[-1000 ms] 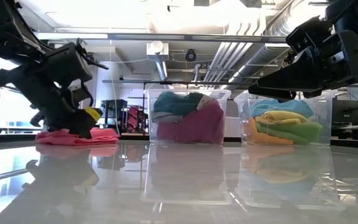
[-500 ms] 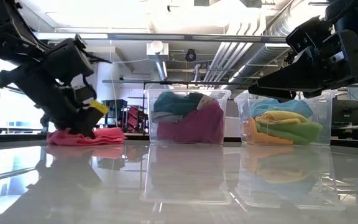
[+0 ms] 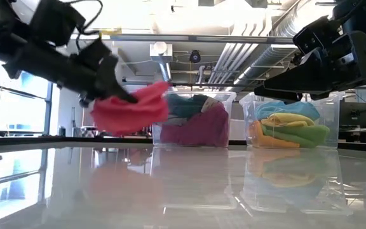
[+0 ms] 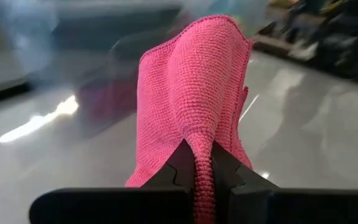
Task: Sort towels by color in basket
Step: Put the pink towel into the right transparent bin
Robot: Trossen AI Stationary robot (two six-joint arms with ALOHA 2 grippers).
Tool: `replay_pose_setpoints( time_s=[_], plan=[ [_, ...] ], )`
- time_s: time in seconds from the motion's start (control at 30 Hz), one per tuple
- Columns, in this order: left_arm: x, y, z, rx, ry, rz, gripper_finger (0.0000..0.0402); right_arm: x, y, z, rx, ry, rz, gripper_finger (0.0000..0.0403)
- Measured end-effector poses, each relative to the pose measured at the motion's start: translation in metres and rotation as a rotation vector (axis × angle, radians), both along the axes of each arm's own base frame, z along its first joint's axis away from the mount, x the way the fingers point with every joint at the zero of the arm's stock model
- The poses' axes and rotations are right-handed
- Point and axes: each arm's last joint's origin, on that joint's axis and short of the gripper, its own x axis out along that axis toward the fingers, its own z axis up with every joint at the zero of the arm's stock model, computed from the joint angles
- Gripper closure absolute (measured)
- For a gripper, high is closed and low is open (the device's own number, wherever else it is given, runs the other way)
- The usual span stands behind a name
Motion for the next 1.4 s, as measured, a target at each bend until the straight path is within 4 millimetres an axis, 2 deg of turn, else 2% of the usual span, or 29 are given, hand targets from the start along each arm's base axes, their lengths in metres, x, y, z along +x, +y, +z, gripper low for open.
replay_pose_setpoints(
  time_s=[0.2, 0.3, 0.43, 0.7, 0.8, 0.97, 1.17, 1.4],
  plan=[
    [0.020, -0.015, 0.022, 0.051, -0.067, -0.111, 0.0400, 0.003, 0.002, 0.002, -0.042, -0.009, 0.061, 0.0213],
    [0.035, -0.021, 0.032, 0.074, -0.084, -0.156, 0.0400, 0.012, 0.012, 0.013, -0.095, -0.065, 0.173, 0.0213],
    [0.061, -0.028, 0.042, 0.062, -0.120, -0.211, 0.0401, 0.029, 0.024, 0.026, -0.243, -0.084, 0.234, 0.0213],
    [0.096, -0.030, 0.034, 0.065, -0.055, -0.251, 0.0398, 0.065, 0.037, 0.065, -0.404, -0.138, 0.246, 0.0213],
    [0.104, -0.029, 0.029, 0.038, -0.043, -0.290, 0.0398, 0.076, 0.038, 0.074, -0.536, -0.078, 0.167, 0.0213],
    [0.112, -0.031, 0.026, 0.018, -0.044, -0.329, 0.0397, 0.089, 0.032, 0.084, -0.701, 0.124, -0.022, 0.0213],
    [0.114, -0.030, 0.023, 0.007, -0.021, -0.364, 0.0396, 0.096, 0.024, 0.090, -0.704, 0.250, -0.032, 0.0207],
    [0.113, -0.030, 0.021, 0.005, -0.005, -0.365, 0.0396, 0.095, 0.001, 0.077, -0.586, 0.336, -0.075, 0.0155]
  ],
)
